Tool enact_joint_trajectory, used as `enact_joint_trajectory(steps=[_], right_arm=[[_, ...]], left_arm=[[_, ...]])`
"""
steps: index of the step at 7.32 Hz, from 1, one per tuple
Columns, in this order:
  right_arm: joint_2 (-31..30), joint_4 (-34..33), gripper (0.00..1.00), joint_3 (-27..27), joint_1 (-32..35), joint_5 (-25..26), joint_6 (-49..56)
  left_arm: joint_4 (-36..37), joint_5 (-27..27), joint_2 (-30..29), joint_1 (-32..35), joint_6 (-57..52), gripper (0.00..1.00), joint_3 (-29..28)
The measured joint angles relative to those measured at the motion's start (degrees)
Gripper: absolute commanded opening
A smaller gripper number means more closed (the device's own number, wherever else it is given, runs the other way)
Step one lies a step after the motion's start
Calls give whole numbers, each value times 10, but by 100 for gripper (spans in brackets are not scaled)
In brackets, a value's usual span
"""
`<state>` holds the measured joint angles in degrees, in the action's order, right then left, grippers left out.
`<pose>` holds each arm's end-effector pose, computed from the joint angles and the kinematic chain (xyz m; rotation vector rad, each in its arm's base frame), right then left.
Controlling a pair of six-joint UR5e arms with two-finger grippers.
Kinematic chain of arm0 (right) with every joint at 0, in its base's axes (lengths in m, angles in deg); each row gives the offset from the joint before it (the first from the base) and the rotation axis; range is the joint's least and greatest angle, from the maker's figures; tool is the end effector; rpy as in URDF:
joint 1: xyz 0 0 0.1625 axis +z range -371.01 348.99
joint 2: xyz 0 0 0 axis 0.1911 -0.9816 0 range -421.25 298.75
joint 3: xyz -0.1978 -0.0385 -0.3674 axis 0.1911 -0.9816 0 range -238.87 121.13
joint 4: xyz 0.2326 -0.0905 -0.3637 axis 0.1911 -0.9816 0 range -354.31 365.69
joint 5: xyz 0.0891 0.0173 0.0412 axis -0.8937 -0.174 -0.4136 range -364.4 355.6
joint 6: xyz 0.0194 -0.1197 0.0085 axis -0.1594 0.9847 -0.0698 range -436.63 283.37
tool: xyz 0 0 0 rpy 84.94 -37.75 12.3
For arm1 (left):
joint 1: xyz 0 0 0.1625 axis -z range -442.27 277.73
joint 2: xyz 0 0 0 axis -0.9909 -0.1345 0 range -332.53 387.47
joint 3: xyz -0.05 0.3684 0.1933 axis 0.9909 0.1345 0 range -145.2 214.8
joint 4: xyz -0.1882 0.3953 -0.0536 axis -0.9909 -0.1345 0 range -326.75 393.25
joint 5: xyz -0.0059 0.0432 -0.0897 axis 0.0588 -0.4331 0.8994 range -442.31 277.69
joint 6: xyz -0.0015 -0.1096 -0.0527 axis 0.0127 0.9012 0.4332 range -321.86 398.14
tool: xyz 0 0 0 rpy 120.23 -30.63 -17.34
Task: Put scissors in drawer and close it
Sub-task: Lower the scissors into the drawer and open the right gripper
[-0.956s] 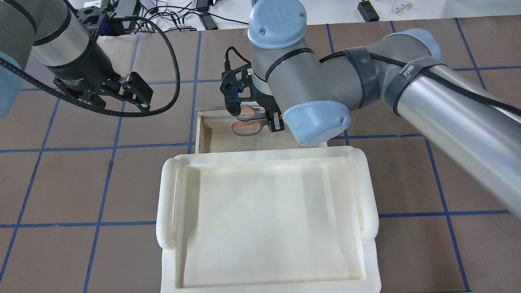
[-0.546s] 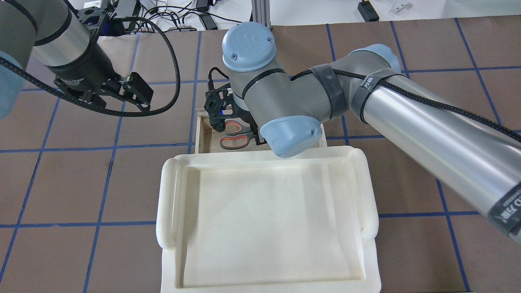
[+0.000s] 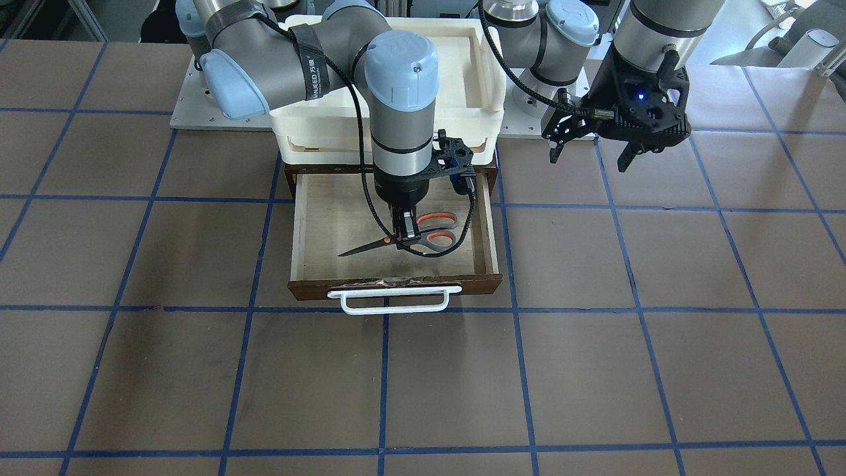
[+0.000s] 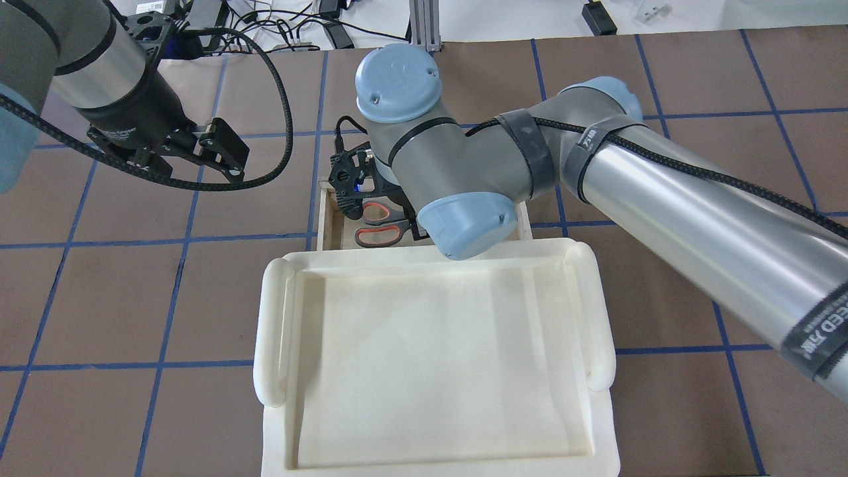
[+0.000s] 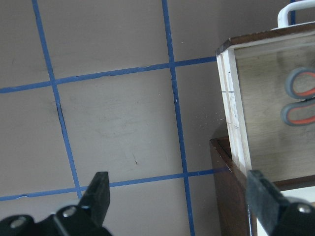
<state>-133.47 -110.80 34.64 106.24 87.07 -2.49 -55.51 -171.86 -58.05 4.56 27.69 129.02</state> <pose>0.4043 -0.5005 0.2969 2.3824 -1.9522 0.1127 -0.1070 -0.4973 0.4631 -0.1994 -3.1302 0.0424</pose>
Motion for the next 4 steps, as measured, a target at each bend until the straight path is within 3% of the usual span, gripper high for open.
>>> enact_joint_trajectory(steps=[4], right_arm=[[1, 2, 0, 0, 0, -1, -4]], left_arm=[[0, -1, 0, 0, 0, 100, 0]])
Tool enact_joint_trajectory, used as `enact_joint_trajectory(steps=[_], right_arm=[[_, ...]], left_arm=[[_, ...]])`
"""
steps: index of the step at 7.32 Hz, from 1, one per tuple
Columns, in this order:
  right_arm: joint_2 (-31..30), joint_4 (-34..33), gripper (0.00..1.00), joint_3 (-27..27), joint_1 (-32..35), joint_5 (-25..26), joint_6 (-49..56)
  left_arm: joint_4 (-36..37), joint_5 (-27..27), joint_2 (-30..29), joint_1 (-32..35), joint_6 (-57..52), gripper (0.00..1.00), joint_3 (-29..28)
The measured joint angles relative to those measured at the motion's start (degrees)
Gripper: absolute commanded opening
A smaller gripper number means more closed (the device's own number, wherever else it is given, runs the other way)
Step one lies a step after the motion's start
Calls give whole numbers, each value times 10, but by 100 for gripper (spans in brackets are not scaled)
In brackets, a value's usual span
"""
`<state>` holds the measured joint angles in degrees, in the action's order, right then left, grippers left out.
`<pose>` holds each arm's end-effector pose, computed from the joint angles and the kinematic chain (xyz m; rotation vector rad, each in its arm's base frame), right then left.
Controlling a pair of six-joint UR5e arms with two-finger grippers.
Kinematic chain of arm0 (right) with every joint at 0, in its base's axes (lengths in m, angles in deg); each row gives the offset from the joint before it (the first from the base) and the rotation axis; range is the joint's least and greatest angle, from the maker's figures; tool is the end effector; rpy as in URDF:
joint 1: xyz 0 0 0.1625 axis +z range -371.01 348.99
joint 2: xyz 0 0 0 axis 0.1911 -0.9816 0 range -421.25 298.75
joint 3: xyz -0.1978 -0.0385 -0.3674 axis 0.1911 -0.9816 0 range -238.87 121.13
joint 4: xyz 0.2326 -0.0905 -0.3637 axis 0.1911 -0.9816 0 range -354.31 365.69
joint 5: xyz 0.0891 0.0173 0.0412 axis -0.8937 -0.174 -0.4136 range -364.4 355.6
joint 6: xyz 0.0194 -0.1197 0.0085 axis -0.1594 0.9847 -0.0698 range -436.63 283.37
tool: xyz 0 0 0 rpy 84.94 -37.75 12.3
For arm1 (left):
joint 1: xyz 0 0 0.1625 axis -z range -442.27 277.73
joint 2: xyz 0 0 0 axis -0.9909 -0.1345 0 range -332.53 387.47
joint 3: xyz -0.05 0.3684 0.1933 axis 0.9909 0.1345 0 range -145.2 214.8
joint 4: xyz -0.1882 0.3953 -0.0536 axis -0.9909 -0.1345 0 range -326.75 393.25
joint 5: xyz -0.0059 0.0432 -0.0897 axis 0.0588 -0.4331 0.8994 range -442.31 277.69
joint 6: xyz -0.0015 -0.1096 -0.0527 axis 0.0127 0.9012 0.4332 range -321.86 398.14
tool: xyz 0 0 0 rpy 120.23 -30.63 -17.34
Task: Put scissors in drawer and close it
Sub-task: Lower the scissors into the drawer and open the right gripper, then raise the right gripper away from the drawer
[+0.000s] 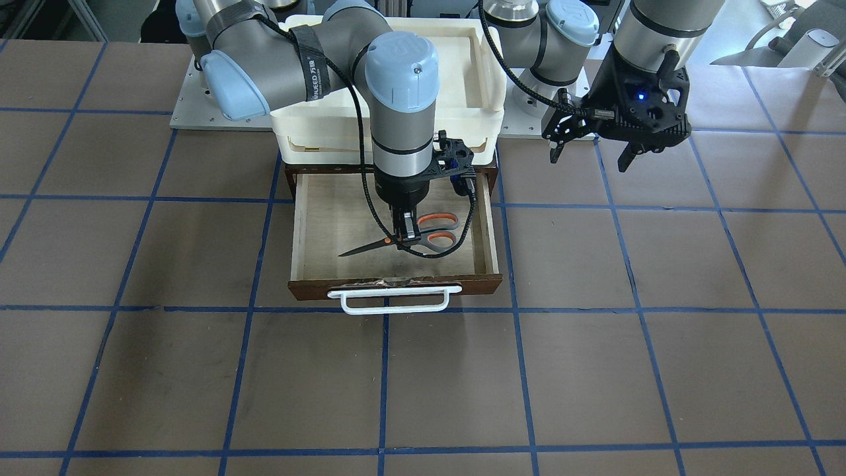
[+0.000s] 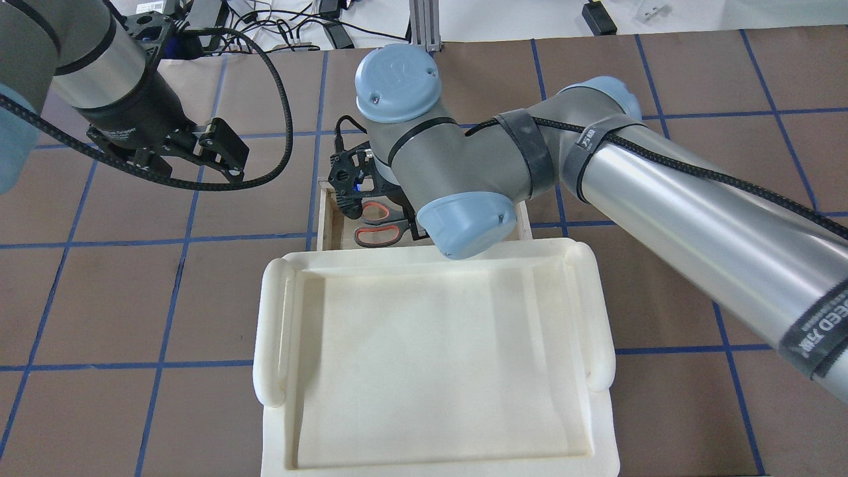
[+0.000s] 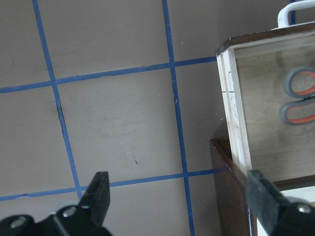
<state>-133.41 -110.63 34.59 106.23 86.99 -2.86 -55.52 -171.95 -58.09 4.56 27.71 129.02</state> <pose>0.4044 -0.5005 0.2963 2.3782 -1.9618 0.1094 -0.1068 -0.4975 0.4628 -0.1989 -3.1317 0.0408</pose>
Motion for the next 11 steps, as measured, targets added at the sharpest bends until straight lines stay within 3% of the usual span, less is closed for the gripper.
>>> enact_joint_trajectory(steps=[1, 2, 3, 7, 11], right_arm=[[0, 3, 0, 0, 0, -1, 0], [1, 7, 10, 0, 0, -2, 0], [1, 9, 98, 0, 0, -3, 0], [6, 13, 100, 0, 0, 5, -2], [-27, 6, 100, -23, -25, 44, -56]], left_arm=[[0, 0, 0, 0, 1, 100, 0], [0, 0, 0, 0, 2, 100, 0], [0, 1, 0, 0, 2, 100, 0], [-1, 1, 0, 0, 0, 100, 0], [-1, 2, 0, 0, 0, 100, 1]])
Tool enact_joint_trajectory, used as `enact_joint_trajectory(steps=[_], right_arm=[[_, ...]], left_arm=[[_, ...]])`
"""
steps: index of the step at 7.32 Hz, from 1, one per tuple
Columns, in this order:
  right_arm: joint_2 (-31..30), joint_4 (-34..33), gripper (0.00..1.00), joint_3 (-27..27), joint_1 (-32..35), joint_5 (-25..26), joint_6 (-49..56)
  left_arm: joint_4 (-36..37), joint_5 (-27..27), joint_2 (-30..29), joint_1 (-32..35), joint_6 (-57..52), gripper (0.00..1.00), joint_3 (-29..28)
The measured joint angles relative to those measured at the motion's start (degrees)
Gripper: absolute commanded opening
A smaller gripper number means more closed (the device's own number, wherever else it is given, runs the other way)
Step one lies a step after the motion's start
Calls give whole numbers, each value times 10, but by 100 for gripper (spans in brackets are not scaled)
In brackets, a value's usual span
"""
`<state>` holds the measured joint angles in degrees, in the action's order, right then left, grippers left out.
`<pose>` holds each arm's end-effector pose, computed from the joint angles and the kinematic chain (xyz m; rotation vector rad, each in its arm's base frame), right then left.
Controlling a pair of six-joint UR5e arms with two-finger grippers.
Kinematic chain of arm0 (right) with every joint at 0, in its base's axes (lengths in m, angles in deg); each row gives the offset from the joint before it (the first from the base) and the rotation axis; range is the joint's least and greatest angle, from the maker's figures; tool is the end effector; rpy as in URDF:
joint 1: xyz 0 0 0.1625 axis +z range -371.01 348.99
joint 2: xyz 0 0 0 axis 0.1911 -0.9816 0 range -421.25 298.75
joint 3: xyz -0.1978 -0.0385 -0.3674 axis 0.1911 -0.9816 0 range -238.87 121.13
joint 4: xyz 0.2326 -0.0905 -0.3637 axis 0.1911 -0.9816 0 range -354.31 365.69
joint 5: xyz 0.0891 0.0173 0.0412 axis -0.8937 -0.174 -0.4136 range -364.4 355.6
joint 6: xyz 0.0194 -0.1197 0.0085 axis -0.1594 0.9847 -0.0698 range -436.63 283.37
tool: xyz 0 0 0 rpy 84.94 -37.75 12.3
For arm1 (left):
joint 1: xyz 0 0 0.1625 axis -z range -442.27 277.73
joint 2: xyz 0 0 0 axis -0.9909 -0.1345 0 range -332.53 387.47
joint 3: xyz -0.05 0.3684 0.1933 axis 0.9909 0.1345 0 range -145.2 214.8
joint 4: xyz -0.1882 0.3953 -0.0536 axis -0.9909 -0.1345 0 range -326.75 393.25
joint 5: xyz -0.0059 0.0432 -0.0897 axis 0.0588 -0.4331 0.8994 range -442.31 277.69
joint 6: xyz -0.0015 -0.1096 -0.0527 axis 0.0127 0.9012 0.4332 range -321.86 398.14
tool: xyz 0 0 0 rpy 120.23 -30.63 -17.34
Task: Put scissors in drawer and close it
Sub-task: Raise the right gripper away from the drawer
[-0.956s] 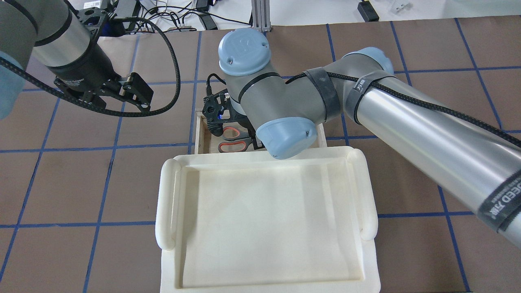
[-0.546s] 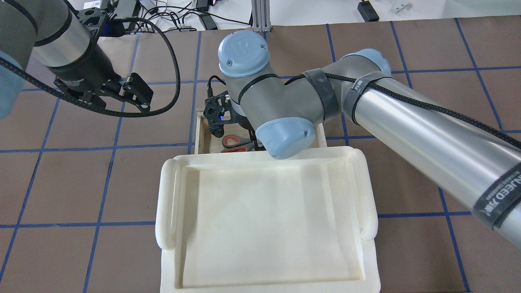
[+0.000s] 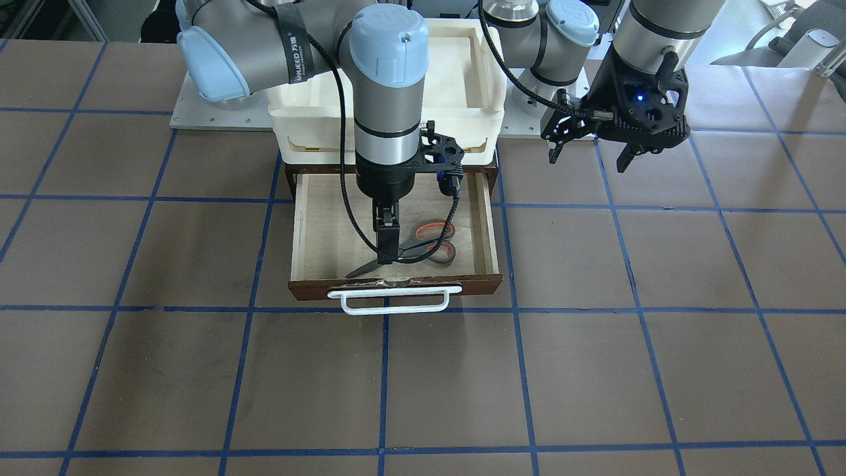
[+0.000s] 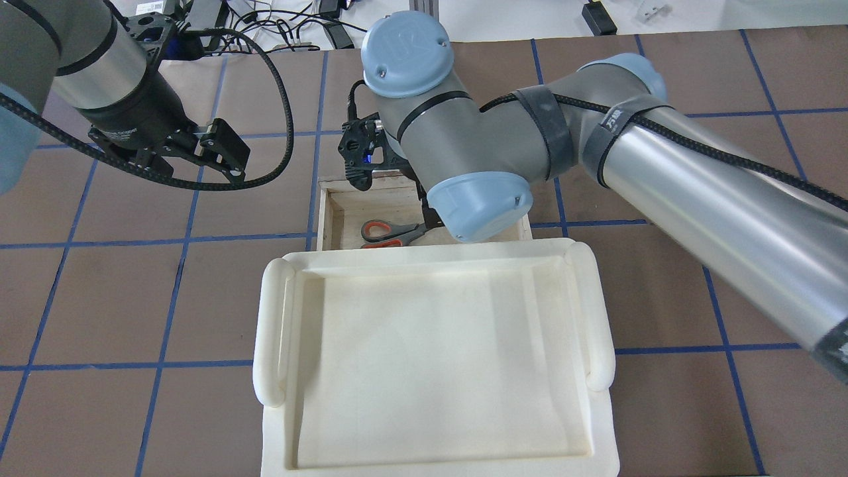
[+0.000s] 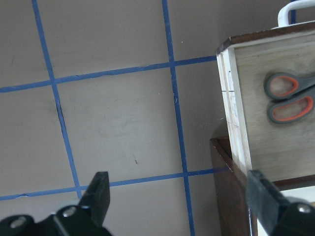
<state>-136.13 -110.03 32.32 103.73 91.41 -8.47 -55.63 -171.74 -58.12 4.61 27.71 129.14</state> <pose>0.3741 -0.5224 0.3459 2.1530 -2.0634 0.1721 -0.1077 -0.4971 0.4612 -0.2000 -3.1276 0.0344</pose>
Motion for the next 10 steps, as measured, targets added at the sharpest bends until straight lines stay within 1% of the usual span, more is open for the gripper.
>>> enact_joint_trajectory(steps=[4, 6, 7, 10], right_arm=[[-92, 13, 100, -4, -111, -1, -51], [-130, 47, 100, -4, -154, -3, -109], [-142, 62, 100, -3, -166, -4, -163], [-155, 114, 100, -3, -174, -8, -391]], left_arm=[[-7, -2, -2, -1, 6, 100, 3], [-4, -5, -8, -7, 8, 100, 0], [-1, -11, -14, -9, 9, 100, -3], [31, -15, -39, -10, 10, 100, -11]])
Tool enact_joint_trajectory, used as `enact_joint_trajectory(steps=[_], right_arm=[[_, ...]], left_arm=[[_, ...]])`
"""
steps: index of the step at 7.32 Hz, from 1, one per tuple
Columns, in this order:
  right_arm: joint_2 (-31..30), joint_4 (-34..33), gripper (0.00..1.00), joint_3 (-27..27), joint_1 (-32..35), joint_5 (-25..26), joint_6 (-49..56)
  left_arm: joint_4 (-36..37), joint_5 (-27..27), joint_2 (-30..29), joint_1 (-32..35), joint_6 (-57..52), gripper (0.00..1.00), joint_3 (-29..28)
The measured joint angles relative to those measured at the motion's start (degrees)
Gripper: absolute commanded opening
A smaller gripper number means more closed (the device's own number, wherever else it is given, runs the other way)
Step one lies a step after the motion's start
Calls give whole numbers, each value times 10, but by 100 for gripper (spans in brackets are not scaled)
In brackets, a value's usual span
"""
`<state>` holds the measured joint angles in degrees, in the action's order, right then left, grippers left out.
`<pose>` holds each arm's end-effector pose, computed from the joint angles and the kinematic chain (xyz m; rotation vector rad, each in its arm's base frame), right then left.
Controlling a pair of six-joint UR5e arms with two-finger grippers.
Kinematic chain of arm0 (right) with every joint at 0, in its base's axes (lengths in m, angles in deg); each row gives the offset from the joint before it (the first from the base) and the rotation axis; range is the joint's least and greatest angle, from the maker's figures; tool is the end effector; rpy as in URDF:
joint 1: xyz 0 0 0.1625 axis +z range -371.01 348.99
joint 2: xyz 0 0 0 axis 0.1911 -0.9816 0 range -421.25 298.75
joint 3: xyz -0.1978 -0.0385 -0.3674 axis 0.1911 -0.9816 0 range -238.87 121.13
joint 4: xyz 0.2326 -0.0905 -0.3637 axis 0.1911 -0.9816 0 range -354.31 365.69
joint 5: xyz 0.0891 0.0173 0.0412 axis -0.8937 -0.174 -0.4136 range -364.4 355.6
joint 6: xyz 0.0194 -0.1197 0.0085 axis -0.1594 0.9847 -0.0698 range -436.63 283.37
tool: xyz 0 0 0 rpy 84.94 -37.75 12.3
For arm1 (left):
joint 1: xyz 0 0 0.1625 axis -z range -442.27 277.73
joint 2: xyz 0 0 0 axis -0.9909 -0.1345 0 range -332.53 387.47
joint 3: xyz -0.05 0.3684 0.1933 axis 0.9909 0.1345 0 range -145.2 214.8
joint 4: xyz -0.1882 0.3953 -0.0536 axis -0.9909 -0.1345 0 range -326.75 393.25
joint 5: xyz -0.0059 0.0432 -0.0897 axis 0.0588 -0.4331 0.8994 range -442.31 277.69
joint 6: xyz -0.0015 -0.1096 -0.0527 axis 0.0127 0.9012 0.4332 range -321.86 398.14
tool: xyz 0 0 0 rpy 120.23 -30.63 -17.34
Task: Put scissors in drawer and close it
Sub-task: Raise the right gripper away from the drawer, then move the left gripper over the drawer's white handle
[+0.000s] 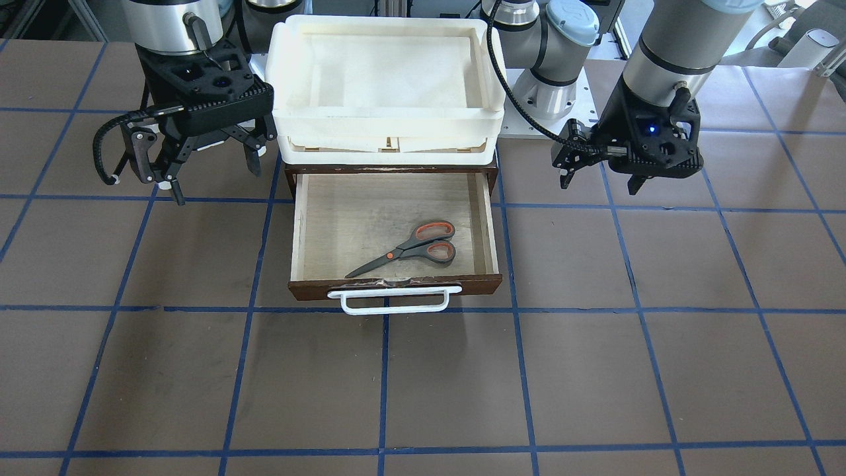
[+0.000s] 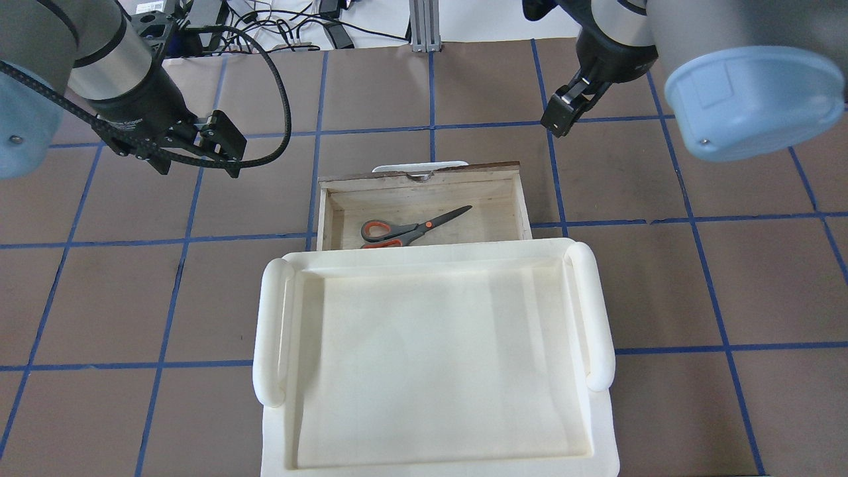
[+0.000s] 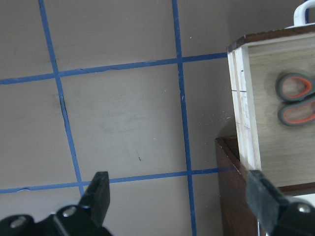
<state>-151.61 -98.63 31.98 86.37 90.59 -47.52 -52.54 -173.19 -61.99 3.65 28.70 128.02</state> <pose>0.1916 -0.5233 0.4842 0.9223 -2.8474 0.3320 -0.0943 -0.5271 0.4429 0.1458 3.1196 -0.0388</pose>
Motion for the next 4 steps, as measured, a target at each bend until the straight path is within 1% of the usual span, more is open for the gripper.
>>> enact_joint_trajectory(steps=[2, 4], right_arm=[[-16, 56, 100, -2, 0, -11, -122], [-27, 120, 100, -6, -1, -39, -195]], left_arm=[[14, 4, -22, 4, 21, 100, -16], [54, 5, -50, 25, 63, 100, -25]])
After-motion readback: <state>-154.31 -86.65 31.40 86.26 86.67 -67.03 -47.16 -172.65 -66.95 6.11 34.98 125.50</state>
